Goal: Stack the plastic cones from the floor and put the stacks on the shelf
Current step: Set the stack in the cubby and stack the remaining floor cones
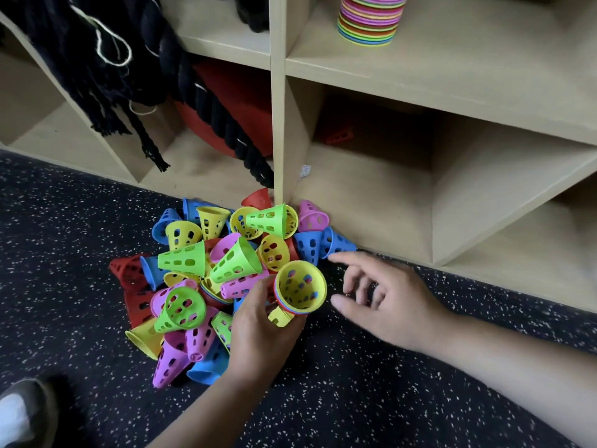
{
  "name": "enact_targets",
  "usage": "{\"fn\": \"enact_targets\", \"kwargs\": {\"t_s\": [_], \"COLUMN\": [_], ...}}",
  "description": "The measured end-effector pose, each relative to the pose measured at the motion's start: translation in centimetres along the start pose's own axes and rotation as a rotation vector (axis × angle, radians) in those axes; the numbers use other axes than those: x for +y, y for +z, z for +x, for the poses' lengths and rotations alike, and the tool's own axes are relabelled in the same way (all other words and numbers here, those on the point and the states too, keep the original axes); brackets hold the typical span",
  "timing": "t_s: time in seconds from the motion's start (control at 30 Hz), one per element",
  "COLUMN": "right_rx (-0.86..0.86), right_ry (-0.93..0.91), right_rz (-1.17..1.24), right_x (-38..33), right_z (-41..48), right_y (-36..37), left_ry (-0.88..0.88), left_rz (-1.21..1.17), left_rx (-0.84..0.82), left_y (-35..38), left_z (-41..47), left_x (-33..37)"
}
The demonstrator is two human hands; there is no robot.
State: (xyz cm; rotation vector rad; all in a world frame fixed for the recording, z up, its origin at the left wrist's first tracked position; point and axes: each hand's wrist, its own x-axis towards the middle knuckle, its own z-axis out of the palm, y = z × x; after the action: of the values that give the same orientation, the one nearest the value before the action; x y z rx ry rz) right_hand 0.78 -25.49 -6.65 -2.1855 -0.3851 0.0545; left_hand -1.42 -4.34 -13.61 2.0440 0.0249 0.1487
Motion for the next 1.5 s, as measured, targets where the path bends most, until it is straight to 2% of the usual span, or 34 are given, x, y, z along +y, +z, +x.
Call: {"fn": "enact_targets", "kwargs": {"t_s": [0.1,0.27,0.37,0.47,0.53,0.73,0.87,0.93,1.1,1.27,1.33,1.43,1.5], "right_rx": [0.126,-0.026,-0.07,-0.149,-0.128,0.204,0.495,0.575,0.538,0.275,0.238,0.392,0.417], "right_ry": [0.056,0.21,0.22,0.254,0.287,0.308,0.335,0.304,0.158,0.007,-0.006,0.167,0.342], "right_rz": [-0.12,-0.454,-0.505,-0.466,-0.439,-0.326,-0.091,-0.038,0.066,0.002,0.074,0.262,0.234], "right_x": [3.0,7.7,10.1,11.5,12.1,12.8,9.5,7.0,0.8,-1.6,-0.8,1.6,4.0], "right_z": [2.8,7.9,9.3,10.0,9.9,7.1,4.3,2.9,1.3,1.0,1.0,2.6,4.6], "right_y": [0.2,1.3,2.6,3.8,4.3,5.0,4.2,3.2,1.1,1.8,2.2,2.8,3.6], "left_ry": [-0.007,-0.019,-0.018,-0.017,-0.007,-0.002,-0.003,-0.004,-0.004,0.0,0.007,0.008,0.013], "left_rz": [0.047,0.07,0.061,0.064,0.061,0.048,0.066,0.071,0.056,-0.008,-0.027,-0.035,-0.024], "left_rx": [-0.008,-0.016,-0.014,-0.028,-0.038,-0.055,-0.067,-0.07,-0.049,-0.022,-0.007,0.009,0.006], "left_y": [0.0,-0.1,-0.2,-0.3,-0.3,-0.2,-0.1,0.1,0.5,1.0,1.1,1.0,0.9], "left_z": [0.7,1.2,1.3,1.5,1.6,2.1,2.1,1.9,1.5,1.3,1.3,1.7,1.9], "left_x": [-0.4,-1.2,-1.6,-1.9,-2.2,-2.6,-2.8,-2.7,-2.0,-1.1,-0.9,-1.1,-1.2]}}
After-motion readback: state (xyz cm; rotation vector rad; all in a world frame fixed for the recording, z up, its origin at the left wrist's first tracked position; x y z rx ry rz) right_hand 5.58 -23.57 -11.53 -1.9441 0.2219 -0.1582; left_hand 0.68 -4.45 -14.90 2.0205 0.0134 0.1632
